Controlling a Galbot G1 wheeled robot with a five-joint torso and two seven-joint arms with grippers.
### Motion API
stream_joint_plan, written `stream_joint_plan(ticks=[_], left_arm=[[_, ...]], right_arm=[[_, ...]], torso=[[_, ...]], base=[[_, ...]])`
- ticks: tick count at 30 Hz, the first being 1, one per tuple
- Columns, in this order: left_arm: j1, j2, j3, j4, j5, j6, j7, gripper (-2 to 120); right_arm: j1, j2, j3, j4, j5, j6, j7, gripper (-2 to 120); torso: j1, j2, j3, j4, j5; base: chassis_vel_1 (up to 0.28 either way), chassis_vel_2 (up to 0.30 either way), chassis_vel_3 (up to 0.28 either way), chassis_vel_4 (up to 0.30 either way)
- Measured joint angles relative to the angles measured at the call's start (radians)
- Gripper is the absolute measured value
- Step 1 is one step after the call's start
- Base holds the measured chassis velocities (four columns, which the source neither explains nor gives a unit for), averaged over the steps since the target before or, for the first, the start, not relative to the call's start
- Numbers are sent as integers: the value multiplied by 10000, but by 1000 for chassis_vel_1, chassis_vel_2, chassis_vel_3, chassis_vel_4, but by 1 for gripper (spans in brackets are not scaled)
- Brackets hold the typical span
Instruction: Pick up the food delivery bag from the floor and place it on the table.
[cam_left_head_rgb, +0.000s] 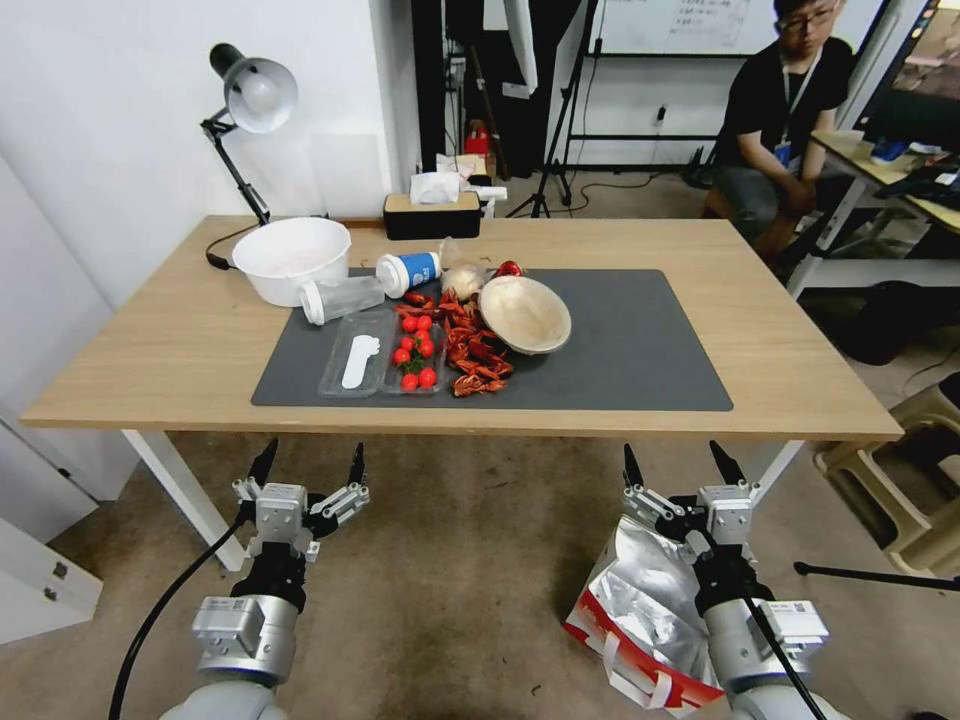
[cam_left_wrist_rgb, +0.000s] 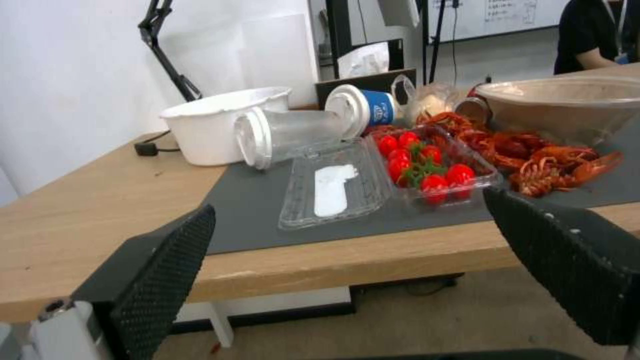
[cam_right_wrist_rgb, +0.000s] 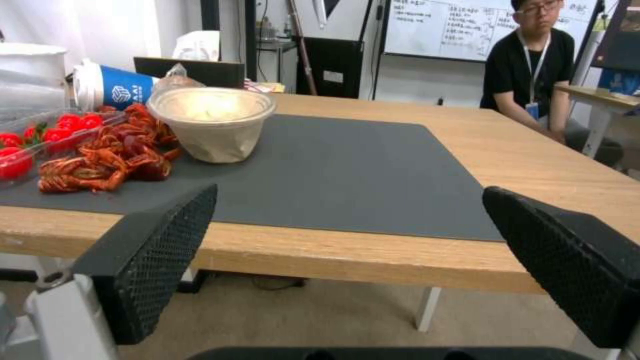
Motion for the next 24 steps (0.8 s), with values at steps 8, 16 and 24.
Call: stream_joint_plan(ticks=[8,16,24], left_arm=[[0,0,0,0,0,0,0,100],[0,0,0,0,0,0,0,100],[-2,3,2,0,-5,0,-6,100]], right_arm=[[0,0,0,0,0,0,0,100],[0,0,0,0,0,0,0,100],[-6,3,2,8,16,-30,-1,100]], torso=[[0,0,0,0,0],[0,0,0,0,0],[0,0,0,0,0]], base=[[0,0,0,0],[0,0,0,0],[0,0,0,0]])
